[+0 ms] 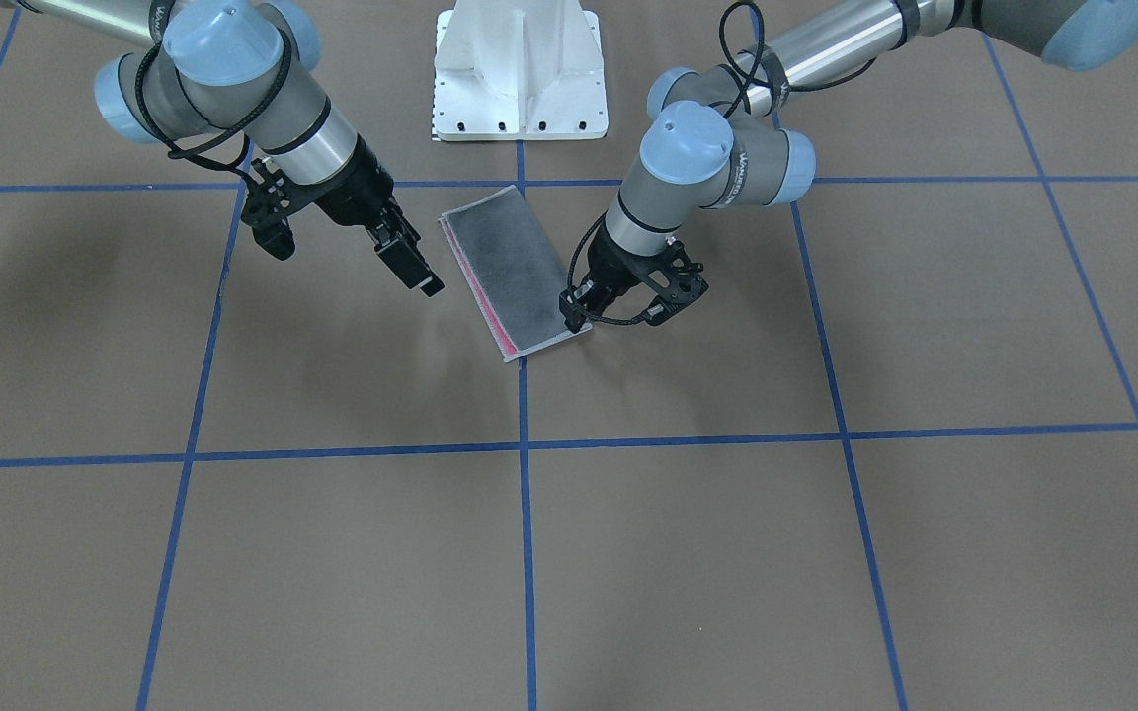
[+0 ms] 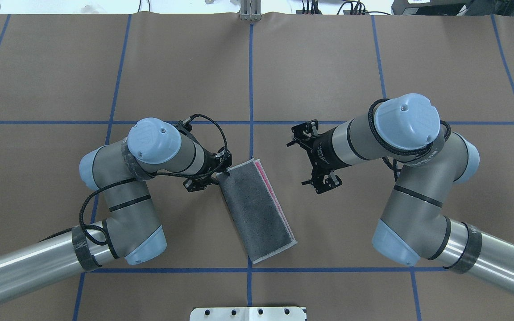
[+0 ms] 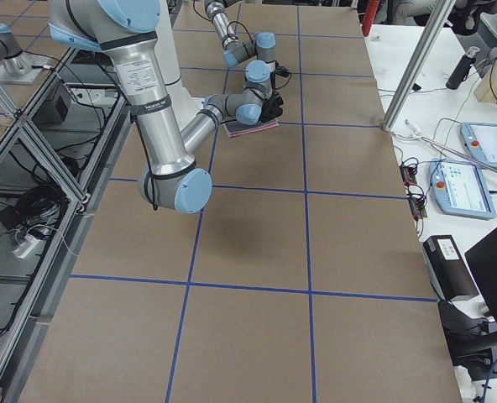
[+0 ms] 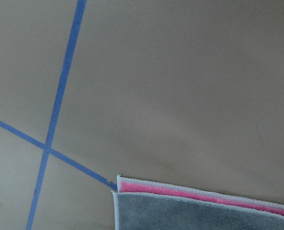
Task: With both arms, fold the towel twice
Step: 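Release and raise the right gripper while the left gripper approaches the towel, then push the towel's end with the left gripper while the right gripper hovers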
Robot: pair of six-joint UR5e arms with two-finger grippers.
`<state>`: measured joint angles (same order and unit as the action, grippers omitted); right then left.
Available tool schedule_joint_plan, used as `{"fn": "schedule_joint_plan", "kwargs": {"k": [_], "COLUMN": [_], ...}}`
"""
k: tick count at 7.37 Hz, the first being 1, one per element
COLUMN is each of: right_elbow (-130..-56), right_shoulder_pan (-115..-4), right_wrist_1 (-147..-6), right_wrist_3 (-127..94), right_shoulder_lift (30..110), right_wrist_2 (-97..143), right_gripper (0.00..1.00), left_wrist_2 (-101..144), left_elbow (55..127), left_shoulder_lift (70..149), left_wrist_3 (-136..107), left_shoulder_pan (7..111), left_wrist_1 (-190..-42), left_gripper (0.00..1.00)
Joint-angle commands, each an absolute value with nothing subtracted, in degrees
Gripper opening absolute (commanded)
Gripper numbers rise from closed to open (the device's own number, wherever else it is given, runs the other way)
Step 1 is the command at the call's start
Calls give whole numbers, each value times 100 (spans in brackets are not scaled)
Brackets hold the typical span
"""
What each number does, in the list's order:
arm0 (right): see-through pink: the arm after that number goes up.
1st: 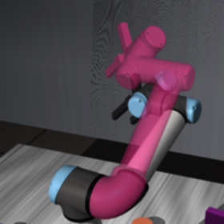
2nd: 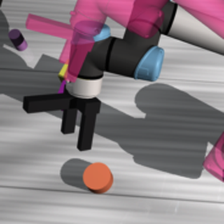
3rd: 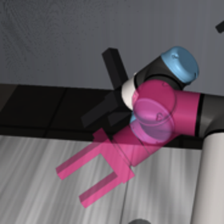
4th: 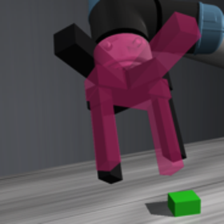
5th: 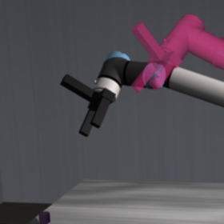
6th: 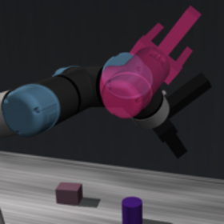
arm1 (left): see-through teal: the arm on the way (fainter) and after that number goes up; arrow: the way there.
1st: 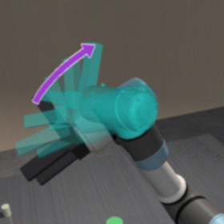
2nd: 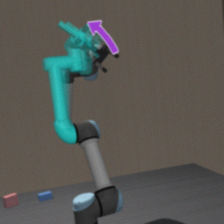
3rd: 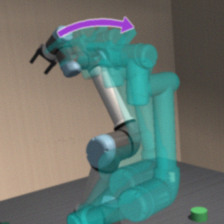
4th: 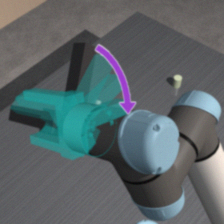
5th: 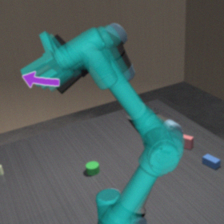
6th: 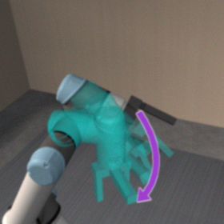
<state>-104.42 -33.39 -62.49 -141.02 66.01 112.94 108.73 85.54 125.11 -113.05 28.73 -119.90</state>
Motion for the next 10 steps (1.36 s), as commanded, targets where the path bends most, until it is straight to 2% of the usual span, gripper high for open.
{"fn": "schedule_joint_plan", "kwargs": {"k": [1,6,7,9,10], "right_elbow": [-10441,-10441,-10441,-10311,-10257], "right_shoulder_pan": [-3349,-3497,-3515,-3577,-3629], "right_wrist_1": [-6249,-6249,-6249,-6232,-6231], "right_wrist_3": [-14106,-14037,-13906,-13738,-13633], "right_shoulder_lift": [6601,6609,6618,6627,6627], "right_wrist_2": [11294,11294,11294,11294,11294], "right_gripper": [100,100,100,100,100], "left_wrist_2": [10872,10872,10872,10863,10863], "left_elbow": [8552,8395,8150,7011,6918], "left_shoulder_lift": [12533,12823,13076,13875,13913], "left_wrist_3": [-11259,-10478,-10468,-10477,-10485], "left_shoulder_pan": [2874,3233,3347,3524,3672], "left_wrist_1": [-11988,-12067,-12128,-12557,-12655], "left_gripper": [0,0,0,0,0]}}
